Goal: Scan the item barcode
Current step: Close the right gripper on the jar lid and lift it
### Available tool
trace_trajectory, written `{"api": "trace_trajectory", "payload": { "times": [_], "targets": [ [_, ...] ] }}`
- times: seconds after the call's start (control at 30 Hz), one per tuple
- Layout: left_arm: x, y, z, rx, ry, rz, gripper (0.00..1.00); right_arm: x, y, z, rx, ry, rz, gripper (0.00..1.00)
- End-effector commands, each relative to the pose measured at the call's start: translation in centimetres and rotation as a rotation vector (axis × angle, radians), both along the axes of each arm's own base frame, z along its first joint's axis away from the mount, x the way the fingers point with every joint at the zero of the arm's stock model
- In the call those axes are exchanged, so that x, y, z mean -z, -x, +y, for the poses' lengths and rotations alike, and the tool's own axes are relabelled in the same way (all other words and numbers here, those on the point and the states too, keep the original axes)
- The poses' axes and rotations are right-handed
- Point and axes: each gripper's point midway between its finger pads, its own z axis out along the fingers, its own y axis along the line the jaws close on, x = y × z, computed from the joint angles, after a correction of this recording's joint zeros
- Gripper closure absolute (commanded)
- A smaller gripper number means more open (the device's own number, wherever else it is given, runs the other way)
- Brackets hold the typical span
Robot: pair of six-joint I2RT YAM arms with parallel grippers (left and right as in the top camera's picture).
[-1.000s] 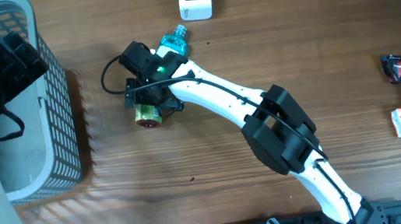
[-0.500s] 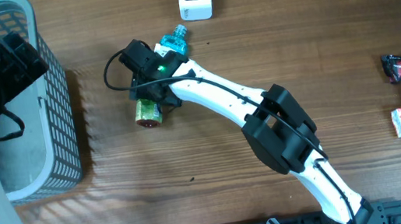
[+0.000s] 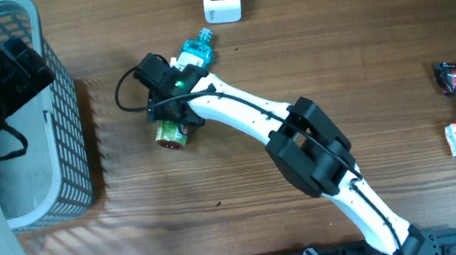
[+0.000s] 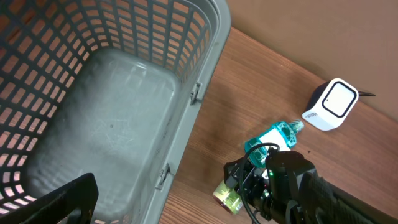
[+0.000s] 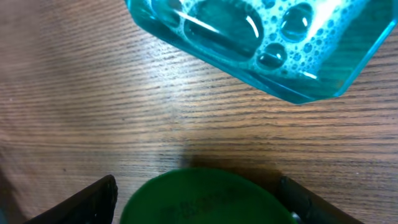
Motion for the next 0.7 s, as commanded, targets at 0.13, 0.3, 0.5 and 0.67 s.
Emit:
{"api": "trace_trajectory", "payload": {
  "times": [0.13, 0.3, 0.5, 0.67],
  "targets": [
    [-0.3, 0.0, 0.2, -0.006, 0.003, -0.010, 0.00, 1.8, 0.6, -0.5, -0.012, 0.034, 0.036, 0.37],
    [-0.3, 0.0, 0.2, -0.006, 0.002, -0.010, 0.00, 0.5, -0.9, -3.2, 0.042, 0.095, 0.007, 0.37],
    [-0.3, 0.0, 0.2, -0.006, 0.003, -0.010, 0.00, -4.0, -3.9, -12.3, 0.189, 0.312, -0.074, 0.37],
    [-0.3, 0.0, 0.2, -0.006, 0.003, -0.010, 0.00, -5.2, -5.2, -20.3, 0.298, 0.513, -0.074, 0.37]
  ]
}}
